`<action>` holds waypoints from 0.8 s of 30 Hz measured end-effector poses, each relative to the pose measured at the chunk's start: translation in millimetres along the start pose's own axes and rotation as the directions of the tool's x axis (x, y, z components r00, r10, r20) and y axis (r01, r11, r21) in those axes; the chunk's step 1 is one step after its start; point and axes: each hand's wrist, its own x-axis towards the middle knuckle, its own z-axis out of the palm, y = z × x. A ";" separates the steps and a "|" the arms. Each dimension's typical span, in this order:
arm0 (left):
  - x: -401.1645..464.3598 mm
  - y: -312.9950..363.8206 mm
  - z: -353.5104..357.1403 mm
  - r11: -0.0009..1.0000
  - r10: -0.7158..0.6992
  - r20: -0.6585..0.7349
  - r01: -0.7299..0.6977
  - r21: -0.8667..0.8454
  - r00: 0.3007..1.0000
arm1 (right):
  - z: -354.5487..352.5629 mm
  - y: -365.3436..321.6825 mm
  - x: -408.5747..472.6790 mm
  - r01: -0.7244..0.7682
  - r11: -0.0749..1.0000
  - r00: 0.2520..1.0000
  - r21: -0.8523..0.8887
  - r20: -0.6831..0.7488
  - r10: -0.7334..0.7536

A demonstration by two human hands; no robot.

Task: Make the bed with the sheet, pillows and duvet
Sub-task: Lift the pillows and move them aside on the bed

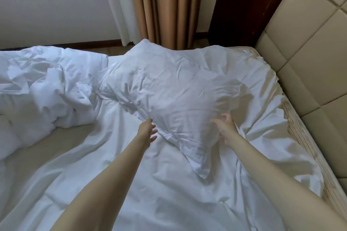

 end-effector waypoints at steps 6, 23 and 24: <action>47.0 -0.4 11.6 0.996 -0.083 -0.010 0.083 -0.026 0.996 | 18.9 3.4 39.8 0.071 0.971 0.996 -0.228 -0.033 -0.081; 156.8 12.5 13.5 0.969 -0.225 -0.121 0.209 -0.130 0.967 | 76.6 58.6 141.8 -0.303 0.953 0.938 0.017 -0.171 0.301; 163.6 9.3 12.3 0.959 -0.226 -0.095 0.204 -0.198 0.970 | 75.8 49.0 135.3 -0.297 0.955 0.940 -0.006 -0.179 0.291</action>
